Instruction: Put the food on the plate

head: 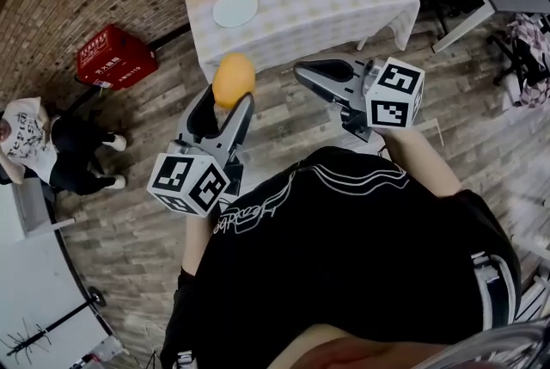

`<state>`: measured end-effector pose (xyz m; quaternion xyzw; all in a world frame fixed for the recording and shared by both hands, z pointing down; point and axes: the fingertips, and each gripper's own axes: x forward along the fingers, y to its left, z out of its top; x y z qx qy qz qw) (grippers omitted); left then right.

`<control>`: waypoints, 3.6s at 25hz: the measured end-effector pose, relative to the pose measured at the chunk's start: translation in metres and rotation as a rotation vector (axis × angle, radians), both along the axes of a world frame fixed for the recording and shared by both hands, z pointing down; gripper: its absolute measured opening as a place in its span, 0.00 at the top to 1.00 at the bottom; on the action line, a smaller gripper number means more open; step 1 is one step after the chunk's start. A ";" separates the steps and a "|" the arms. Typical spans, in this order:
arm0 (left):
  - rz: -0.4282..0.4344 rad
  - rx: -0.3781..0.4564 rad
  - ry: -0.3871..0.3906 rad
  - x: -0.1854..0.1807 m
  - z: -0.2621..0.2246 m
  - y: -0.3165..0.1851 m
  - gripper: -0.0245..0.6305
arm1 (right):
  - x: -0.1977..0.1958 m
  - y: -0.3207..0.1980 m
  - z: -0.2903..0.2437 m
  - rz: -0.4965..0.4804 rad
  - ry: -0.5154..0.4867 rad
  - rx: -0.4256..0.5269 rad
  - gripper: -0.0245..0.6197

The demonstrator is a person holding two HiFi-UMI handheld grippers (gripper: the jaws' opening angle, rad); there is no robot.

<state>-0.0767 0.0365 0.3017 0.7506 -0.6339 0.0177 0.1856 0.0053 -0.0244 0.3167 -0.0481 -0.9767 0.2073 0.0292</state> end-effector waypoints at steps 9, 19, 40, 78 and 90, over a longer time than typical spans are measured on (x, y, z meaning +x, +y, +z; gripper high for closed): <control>-0.003 0.000 -0.020 -0.004 0.008 -0.010 0.54 | -0.001 -0.005 0.003 -0.006 -0.009 0.009 0.97; 0.008 -0.012 -0.042 -0.025 0.017 -0.040 0.54 | -0.008 -0.024 0.008 0.030 -0.005 0.007 0.97; 0.203 -0.123 -0.040 -0.140 0.055 -0.200 0.54 | -0.112 -0.158 0.032 0.253 0.061 -0.096 0.97; 0.341 -0.391 -0.223 -0.205 0.256 -0.307 0.54 | -0.134 -0.247 0.116 0.484 0.186 -0.211 0.97; 0.318 -0.400 -0.246 -0.210 0.268 -0.308 0.54 | -0.132 -0.249 0.122 0.485 0.189 -0.227 0.97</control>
